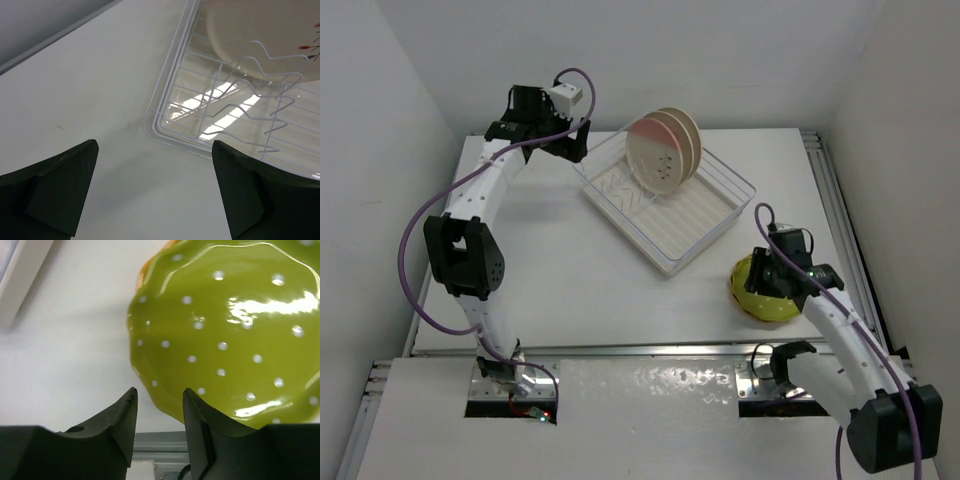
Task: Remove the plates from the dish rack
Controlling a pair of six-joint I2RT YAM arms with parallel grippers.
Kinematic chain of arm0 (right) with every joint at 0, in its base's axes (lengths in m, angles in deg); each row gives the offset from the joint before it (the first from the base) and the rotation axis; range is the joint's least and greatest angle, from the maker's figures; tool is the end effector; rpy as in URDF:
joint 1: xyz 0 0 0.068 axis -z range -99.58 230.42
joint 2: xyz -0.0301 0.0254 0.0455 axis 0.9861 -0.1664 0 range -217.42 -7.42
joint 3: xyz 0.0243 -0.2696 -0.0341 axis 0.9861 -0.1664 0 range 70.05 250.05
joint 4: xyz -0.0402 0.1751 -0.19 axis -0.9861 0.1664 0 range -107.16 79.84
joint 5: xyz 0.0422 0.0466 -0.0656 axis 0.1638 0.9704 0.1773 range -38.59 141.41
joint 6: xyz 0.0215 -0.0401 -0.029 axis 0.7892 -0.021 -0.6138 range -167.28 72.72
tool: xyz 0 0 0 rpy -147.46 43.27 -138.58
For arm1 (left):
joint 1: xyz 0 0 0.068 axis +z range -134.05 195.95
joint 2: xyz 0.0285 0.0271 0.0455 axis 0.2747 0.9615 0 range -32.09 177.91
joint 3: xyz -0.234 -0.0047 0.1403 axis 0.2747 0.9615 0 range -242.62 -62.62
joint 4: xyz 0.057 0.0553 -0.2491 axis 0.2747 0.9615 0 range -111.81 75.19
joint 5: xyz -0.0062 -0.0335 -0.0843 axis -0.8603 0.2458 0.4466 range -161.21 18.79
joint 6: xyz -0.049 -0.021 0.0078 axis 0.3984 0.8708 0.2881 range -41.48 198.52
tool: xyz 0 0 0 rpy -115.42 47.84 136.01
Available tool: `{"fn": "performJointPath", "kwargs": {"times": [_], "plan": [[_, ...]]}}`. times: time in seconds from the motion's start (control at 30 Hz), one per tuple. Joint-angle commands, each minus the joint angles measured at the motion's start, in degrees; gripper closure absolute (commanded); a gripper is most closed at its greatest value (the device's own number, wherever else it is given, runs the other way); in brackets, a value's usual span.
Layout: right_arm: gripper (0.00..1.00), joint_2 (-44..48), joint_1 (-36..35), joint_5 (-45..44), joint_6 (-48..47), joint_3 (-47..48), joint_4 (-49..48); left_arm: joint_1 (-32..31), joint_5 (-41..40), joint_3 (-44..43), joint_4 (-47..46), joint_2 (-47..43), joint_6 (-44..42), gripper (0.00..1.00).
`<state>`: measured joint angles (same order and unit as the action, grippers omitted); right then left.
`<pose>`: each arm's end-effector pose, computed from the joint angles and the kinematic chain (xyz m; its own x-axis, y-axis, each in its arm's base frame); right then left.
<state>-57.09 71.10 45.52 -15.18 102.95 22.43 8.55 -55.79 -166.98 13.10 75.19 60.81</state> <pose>0.1601 0.0225 0.2105 -0.7517 0.4123 -0.5147 0.3476 0.9110 0.2220 0.4269 -0.0649 0.3467 -0.4784 0.3578 -0.8019 0.5017 0.8609 0.0849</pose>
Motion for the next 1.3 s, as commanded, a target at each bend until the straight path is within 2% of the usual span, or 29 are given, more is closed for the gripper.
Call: {"fn": "performJointPath", "kwargs": {"times": [0.0, 0.07, 0.2, 0.3, 0.33, 0.43, 0.47, 0.63, 0.77, 1.1, 1.27], "plan": [[0.59, -2.35, -2.62, 5.62, -12.31, 0.67, -4.6, 0.19, -0.57, -0.67, -1.7, -0.41, -0.65, 0.05], [0.58, -4.2, -5.51, 5.63, -14.86, 1.11, -6.18, 0.19, -0.74, -0.41, -1.61, -0.58, -0.74, 0.05], [0.58, -6.93, -6.67, 5.19, -18.73, 2.86, -5.06, 0.19, -1.27, -0.32, -1.26, -0.94, -1.27, 0.05], [0.58, -7.46, -6.67, 6.32, -26.71, 3.48, -3.39, 0.19, -1.71, -0.23, -0.9, -1.11, -1.62, 0.05], [0.55, -7.28, -6.67, 8.33, -33.87, 3.31, -3.12, 0.19, -1.8, -0.23, -0.9, -1.11, -1.62, 0.05], [0.52, -5.27, -6.67, 14.32, -45.23, 1.47, -3.47, 0.19, -1.71, -0.23, -0.99, -1.03, -1.8, 0.05], [0.51, -3.96, -6.67, 15.55, -46.41, 0.68, -4.86, 0.19, -1.71, -0.23, -1.08, -1.03, -1.88, 0.05], [0.6, -5.17, -6.67, 21.0, -51.34, -2.67, -7.69, 0.19, -2.32, -0.41, -1.08, -1.11, -2.32, 0.05], [0.65, -8.33, -6.76, 19.52, -53.36, -2.14, -6.64, 0.19, -2.32, -0.23, -1.08, -1.46, -2.41, 0.05], [0.66, -9.92, -6.76, 14.68, -52.22, -4.6, -12.26, 0.1, -2.59, 0.38, -0.99, -1.99, -2.24, 0.05], [0.67, -11.33, -6.67, 15.38, -52.4, -5.75, -13.05, 0.1, -2.85, 0.56, -1.08, -1.9, -2.41, 0.05]]}}
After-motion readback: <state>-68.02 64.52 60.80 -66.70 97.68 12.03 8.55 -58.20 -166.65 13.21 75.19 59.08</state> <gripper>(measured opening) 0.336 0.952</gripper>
